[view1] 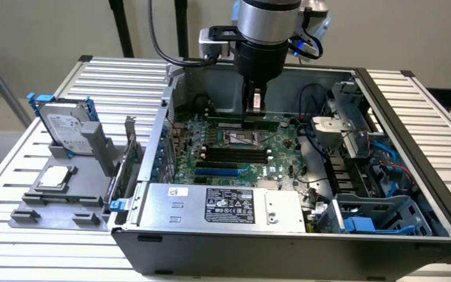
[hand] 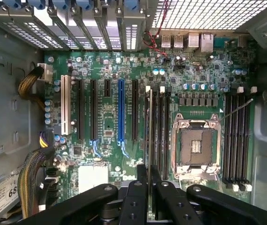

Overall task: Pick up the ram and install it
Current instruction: 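Insert the ram into the slot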

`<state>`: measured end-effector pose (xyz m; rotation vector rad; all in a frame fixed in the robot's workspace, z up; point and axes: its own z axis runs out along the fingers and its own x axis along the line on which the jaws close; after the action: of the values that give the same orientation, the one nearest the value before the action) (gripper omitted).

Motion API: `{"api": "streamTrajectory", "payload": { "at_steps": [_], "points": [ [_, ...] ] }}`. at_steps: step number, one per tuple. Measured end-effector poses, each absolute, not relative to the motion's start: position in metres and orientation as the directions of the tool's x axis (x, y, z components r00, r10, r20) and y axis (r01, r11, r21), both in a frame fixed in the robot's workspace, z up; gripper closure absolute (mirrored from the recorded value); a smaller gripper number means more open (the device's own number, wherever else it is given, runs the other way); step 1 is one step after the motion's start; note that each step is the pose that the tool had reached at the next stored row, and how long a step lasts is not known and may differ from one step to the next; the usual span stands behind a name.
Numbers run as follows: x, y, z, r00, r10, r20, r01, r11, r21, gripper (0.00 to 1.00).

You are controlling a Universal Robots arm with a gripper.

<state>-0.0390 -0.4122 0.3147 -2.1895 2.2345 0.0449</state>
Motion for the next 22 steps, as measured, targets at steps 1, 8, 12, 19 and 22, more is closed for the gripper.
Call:
{"api": "streamTrajectory", "payload": {
  "at_steps": [1,8,12,19,22],
  "points": [
    [-0.039,-0.412,0.313,-0.02,-0.999,-0.029,-1.0,0.02,0.012,0.86],
    [-0.038,-0.413,0.3,-0.021,-0.999,-0.029,-1.0,0.02,0.011,0.86],
    [-0.038,-0.413,0.293,-0.021,-0.999,-0.029,-1.0,0.02,0.011,0.86],
    [-0.038,-0.413,0.28,-0.02,-0.999,-0.029,-1.0,0.02,0.011,0.86],
    [-0.038,-0.413,0.275,-0.02,-0.999,-0.029,-1.0,0.02,0.011,0.86]
  ]
}}
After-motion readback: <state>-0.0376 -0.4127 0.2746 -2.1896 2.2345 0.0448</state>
